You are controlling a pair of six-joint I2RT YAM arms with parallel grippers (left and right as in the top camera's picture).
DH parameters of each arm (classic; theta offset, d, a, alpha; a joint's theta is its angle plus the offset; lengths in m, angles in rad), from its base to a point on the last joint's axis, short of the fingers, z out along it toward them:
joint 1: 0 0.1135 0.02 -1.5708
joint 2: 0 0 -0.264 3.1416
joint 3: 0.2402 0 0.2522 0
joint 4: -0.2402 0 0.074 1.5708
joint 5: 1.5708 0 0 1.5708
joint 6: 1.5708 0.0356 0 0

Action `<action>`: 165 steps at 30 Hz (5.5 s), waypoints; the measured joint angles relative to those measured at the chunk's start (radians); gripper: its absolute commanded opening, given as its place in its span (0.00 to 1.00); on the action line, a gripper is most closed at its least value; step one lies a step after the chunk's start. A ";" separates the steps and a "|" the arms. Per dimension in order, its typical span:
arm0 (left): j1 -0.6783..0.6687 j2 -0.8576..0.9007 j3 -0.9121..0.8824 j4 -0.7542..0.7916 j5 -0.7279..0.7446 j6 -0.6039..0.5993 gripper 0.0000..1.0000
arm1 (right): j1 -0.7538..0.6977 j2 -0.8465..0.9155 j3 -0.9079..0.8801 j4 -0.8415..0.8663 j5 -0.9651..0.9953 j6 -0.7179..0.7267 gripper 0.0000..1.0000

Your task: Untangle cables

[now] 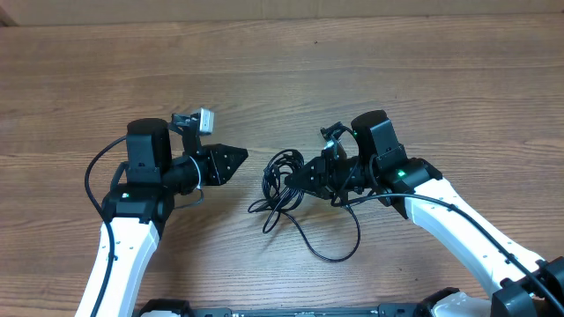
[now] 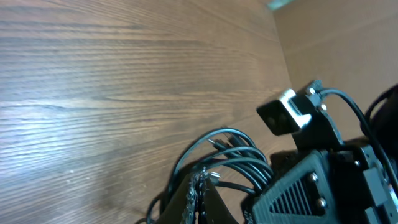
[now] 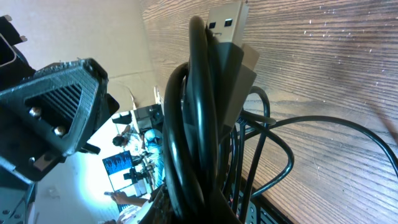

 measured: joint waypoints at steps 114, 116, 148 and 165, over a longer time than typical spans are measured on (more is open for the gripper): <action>-0.348 0.205 0.153 -0.377 -0.246 0.080 0.04 | 0.005 0.000 0.000 -0.006 0.006 0.000 0.05; -0.336 0.205 0.153 -0.381 -0.246 0.094 0.04 | 0.005 0.000 0.000 -0.008 0.006 0.000 0.04; -0.018 0.205 0.261 -0.449 0.370 0.595 0.77 | 0.005 0.000 0.000 -0.015 -0.366 -0.745 0.04; -0.070 0.204 0.269 -0.564 0.354 0.736 0.04 | 0.004 0.000 0.000 -0.037 -0.337 -0.745 0.05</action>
